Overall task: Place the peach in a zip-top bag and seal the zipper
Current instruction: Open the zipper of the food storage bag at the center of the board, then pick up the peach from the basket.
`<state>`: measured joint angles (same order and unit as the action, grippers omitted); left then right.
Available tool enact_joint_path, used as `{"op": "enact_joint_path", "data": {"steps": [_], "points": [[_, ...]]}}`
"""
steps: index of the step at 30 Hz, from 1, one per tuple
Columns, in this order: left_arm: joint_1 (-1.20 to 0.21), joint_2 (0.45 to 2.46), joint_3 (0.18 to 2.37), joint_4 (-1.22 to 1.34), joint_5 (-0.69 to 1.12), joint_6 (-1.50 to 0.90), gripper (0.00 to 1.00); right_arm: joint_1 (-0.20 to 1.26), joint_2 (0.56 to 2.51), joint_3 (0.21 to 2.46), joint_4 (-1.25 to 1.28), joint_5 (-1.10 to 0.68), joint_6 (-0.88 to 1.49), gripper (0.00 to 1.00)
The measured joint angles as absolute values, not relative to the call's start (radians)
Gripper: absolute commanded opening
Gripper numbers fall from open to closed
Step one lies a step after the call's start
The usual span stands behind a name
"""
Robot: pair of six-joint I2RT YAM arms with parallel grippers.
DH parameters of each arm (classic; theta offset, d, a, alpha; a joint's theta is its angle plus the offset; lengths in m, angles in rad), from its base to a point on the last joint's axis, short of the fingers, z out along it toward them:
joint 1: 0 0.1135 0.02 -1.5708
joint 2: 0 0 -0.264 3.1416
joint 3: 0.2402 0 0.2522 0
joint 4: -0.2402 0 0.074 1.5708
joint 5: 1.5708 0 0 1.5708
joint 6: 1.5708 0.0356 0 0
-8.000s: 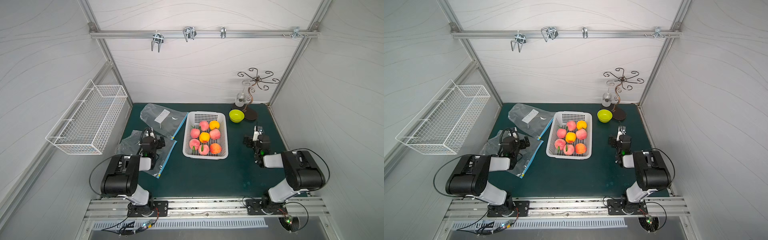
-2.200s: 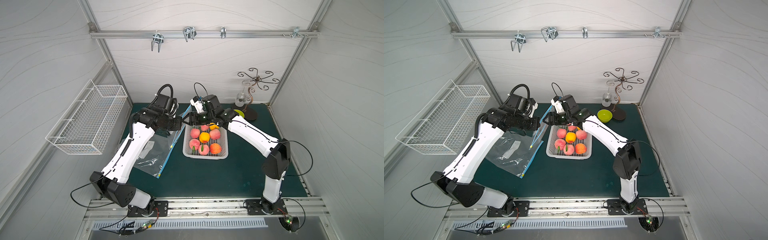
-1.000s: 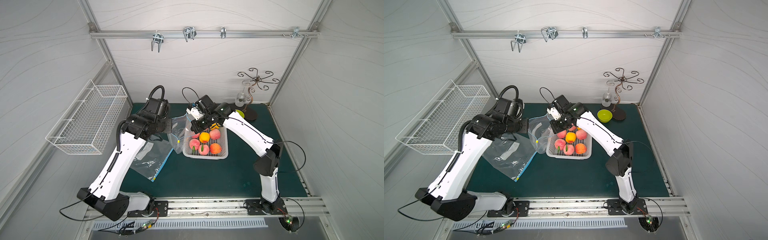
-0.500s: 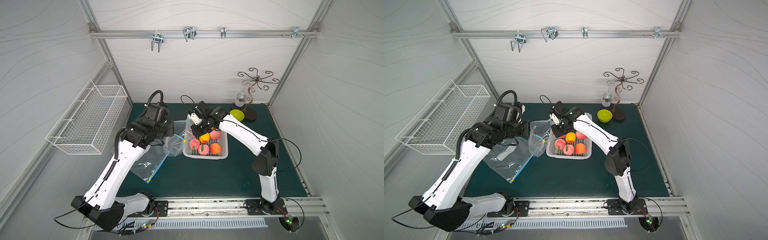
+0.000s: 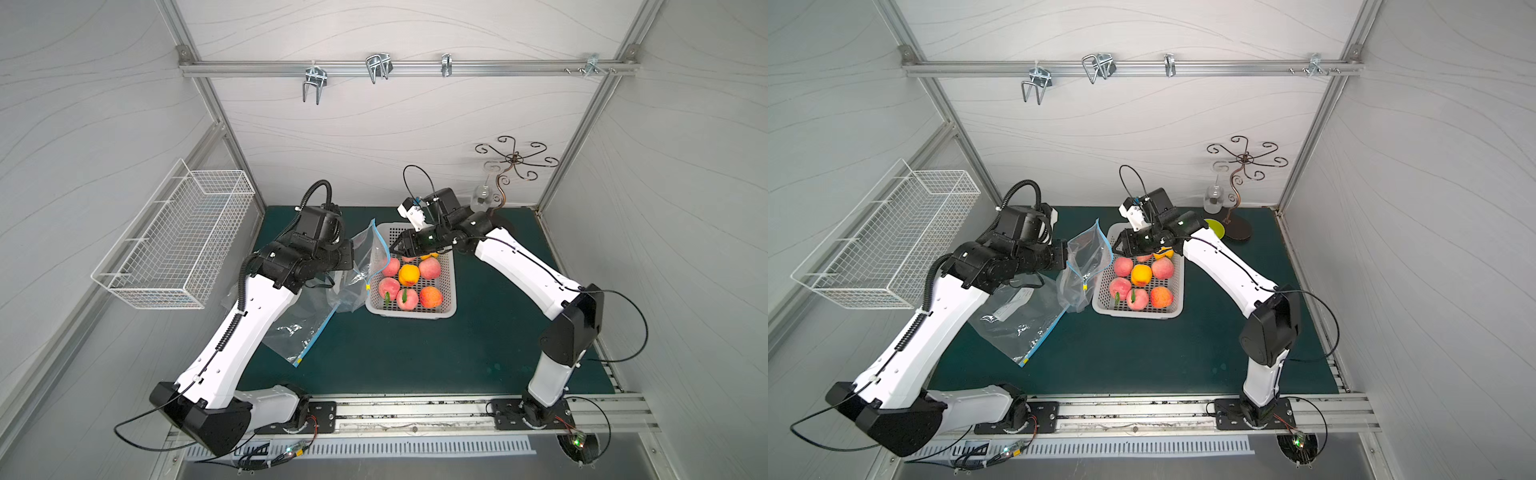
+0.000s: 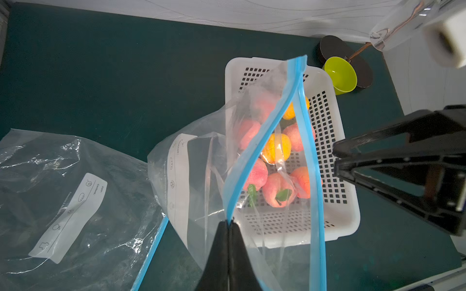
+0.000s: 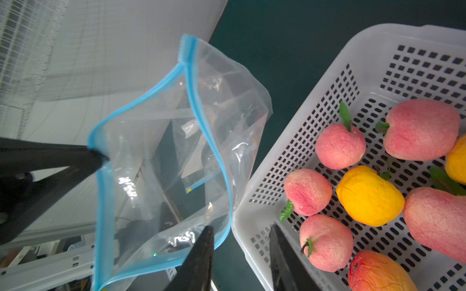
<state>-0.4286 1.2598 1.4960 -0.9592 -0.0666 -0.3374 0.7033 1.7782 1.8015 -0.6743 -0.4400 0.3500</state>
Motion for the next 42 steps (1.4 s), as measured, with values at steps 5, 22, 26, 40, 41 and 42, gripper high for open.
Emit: {"op": "enact_joint_path", "data": {"steps": [5, 22, 26, 40, 41, 42], "points": [[-0.429, 1.261, 1.496, -0.959, -0.066, -0.337, 0.00, 0.688, 1.741, 1.744, -0.615, -0.459, 0.371, 0.48], [-0.429, 1.261, 1.496, -0.960, -0.066, -0.333, 0.00, 0.655, 1.912, 1.760, -0.840, -0.090, 0.289, 0.60], [-0.429, 1.261, 1.496, -0.960, -0.066, -0.332, 0.00, 0.659, 1.951, 1.759, -0.854, -0.066, 0.307, 0.65], [-0.429, 1.258, 1.496, -0.960, -0.067, -0.329, 0.00, 0.673, 2.079, 1.761, -0.816, -0.059, 0.464, 0.68], [-0.429, 1.258, 1.496, -0.959, -0.066, -0.328, 0.00, 0.673, 2.084, 1.764, -0.811, -0.059, 0.476, 0.68], [-0.429, 1.258, 1.496, -0.960, -0.066, -0.327, 0.00, 0.673, 2.090, 1.769, -0.807, -0.056, 0.487, 0.68]]}}
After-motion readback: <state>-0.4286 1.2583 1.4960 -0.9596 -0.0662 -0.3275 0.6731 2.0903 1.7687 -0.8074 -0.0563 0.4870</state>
